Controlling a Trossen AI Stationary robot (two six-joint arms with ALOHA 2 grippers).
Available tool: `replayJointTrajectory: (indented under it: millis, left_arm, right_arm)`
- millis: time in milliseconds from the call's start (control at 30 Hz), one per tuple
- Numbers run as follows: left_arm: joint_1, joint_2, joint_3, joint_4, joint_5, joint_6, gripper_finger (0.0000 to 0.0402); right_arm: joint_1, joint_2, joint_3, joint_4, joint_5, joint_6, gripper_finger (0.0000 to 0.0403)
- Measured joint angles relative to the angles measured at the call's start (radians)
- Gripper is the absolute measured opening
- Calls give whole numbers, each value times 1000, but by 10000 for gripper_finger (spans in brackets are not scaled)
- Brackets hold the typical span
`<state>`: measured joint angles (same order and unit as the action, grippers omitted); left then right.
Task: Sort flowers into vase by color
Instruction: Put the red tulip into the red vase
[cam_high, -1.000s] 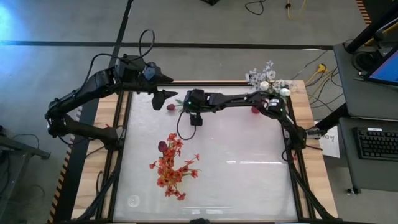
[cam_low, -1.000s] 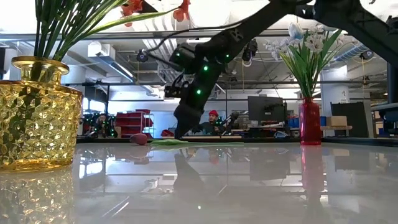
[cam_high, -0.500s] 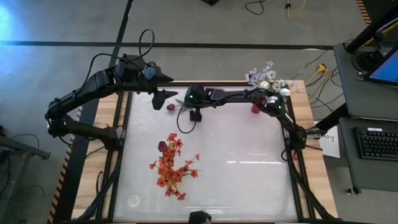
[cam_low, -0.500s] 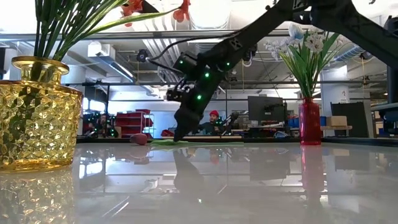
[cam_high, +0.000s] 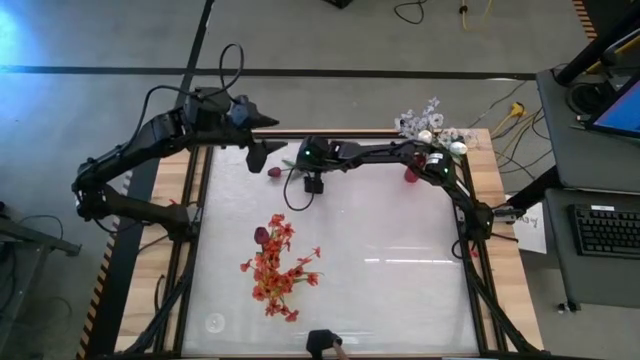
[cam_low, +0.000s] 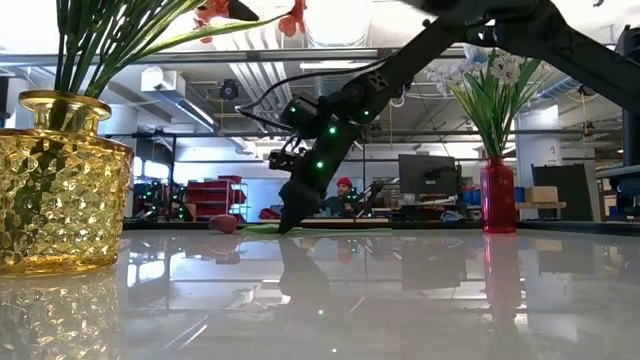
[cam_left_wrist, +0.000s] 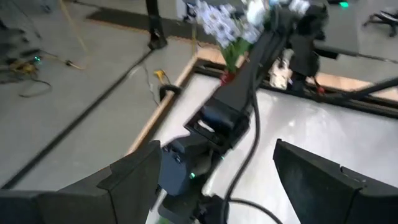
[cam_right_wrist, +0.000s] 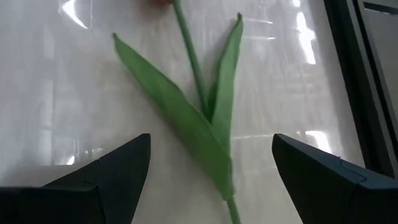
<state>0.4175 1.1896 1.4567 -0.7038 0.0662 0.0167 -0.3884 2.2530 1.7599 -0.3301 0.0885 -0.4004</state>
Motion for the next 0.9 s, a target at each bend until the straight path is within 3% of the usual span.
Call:
replayJointTrajectory:
  millis: [233, 700, 900]
  left_arm:
    - [0, -5, 19, 67, -42, 33, 295]
    - [1, -25, 24, 87, -59, 61, 295]
    - [2, -50, 122, 94, -96, 78, 295]
  right_arm:
    - [-11, 5, 0, 6, -60, 10, 288]
    - [-9, 6, -2, -3, -114, 2, 116]
    - [-16, 7, -2, -1, -114, -1, 51]
